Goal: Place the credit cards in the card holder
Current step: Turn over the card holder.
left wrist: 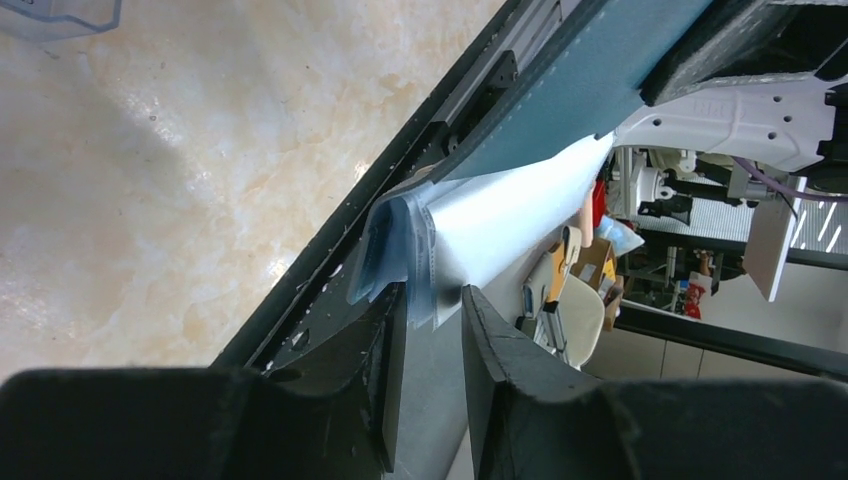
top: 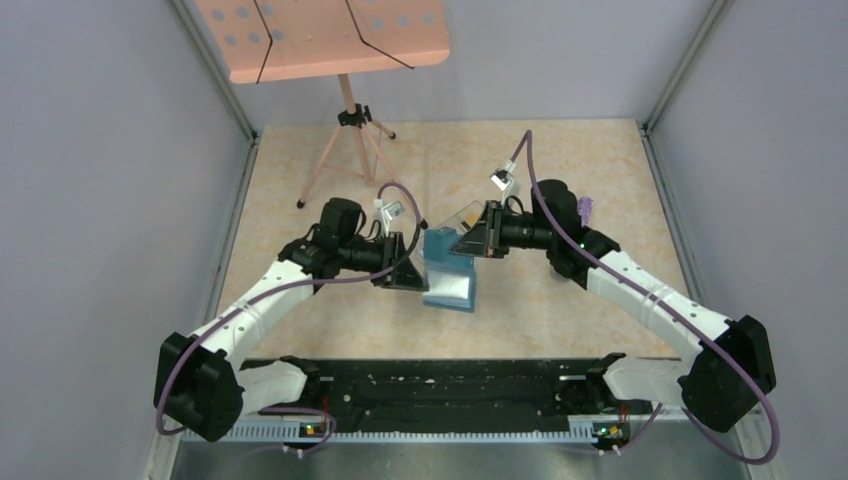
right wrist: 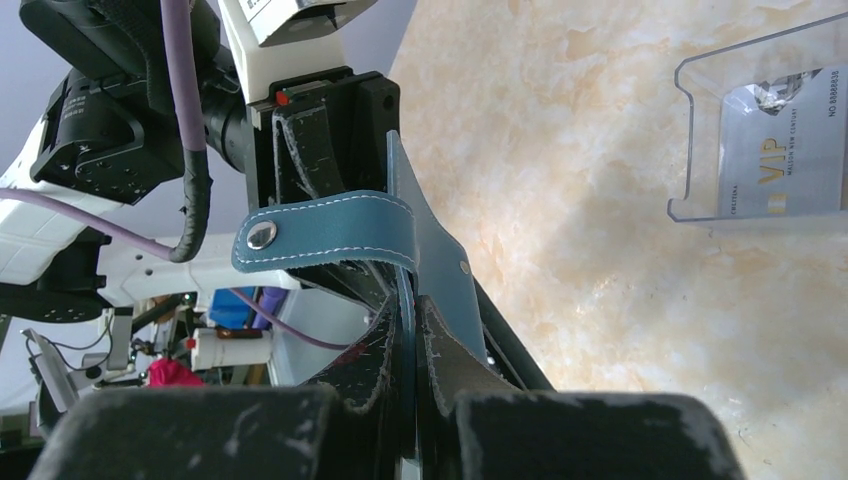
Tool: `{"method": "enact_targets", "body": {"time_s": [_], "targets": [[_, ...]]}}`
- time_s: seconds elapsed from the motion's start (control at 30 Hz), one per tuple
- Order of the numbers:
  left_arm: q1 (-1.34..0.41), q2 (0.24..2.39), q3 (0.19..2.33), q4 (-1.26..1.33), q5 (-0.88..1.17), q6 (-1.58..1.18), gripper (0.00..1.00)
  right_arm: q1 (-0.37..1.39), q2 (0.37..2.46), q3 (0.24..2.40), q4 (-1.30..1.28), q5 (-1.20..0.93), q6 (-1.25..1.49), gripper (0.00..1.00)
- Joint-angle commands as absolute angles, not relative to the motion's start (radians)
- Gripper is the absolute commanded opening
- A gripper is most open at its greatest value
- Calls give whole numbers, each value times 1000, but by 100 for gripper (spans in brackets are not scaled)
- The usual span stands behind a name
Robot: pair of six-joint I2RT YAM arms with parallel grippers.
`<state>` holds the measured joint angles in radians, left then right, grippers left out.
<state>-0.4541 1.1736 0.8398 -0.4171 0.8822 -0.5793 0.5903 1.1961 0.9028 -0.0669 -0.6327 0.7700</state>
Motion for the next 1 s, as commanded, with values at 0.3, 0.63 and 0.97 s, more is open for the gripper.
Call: {"method": "enact_targets", "body": {"time_s": [0.3,0.63,0.97], "targets": [[-460,1157,979,-486,868,-512,53,579,1188,893,-25,-634,753,0],[-461,1193,1025,-541,862,-470,37,578,1197,887,-23,-646,748,0],[-461,1192,1031,-478,883,-514,59,578,1187,882,-35,-641,741,0]]}}
